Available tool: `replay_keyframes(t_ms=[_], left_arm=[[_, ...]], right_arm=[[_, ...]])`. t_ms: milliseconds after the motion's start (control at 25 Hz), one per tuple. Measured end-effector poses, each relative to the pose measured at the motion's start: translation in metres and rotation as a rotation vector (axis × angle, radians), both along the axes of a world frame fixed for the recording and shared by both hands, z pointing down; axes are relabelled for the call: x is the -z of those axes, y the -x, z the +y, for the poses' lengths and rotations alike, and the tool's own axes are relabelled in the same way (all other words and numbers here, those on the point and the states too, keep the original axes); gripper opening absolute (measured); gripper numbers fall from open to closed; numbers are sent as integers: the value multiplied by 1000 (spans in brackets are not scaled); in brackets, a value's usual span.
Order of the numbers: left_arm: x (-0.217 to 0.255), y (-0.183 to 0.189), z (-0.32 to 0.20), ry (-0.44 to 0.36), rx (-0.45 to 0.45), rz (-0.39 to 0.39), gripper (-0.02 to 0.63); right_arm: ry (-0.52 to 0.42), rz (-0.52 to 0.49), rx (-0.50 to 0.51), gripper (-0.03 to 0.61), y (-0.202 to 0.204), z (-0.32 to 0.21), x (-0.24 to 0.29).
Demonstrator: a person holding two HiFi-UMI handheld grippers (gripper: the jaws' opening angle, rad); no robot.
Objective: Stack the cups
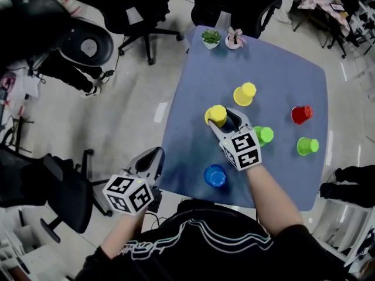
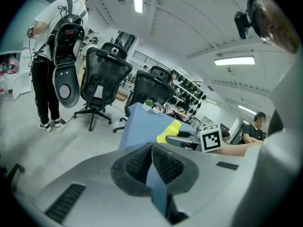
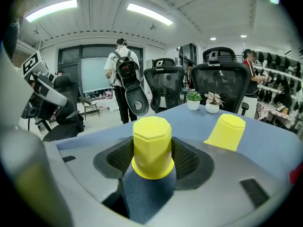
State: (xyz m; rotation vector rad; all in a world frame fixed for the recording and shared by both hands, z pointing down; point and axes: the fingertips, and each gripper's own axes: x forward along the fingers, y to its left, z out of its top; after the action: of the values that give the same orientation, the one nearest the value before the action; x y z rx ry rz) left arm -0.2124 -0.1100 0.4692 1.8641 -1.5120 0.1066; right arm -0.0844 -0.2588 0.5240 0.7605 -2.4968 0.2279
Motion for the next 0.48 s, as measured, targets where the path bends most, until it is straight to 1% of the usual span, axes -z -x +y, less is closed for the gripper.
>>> replay_keyframes(t_ms=[320, 480], left_arm=[[-3, -1, 3, -3, -1, 13, 25], [-5, -4, 7, -8, -9, 20, 26]], right_arm=[[-8, -5, 4, 261, 1, 1, 2], [-29, 0, 7, 261, -1, 4, 10]])
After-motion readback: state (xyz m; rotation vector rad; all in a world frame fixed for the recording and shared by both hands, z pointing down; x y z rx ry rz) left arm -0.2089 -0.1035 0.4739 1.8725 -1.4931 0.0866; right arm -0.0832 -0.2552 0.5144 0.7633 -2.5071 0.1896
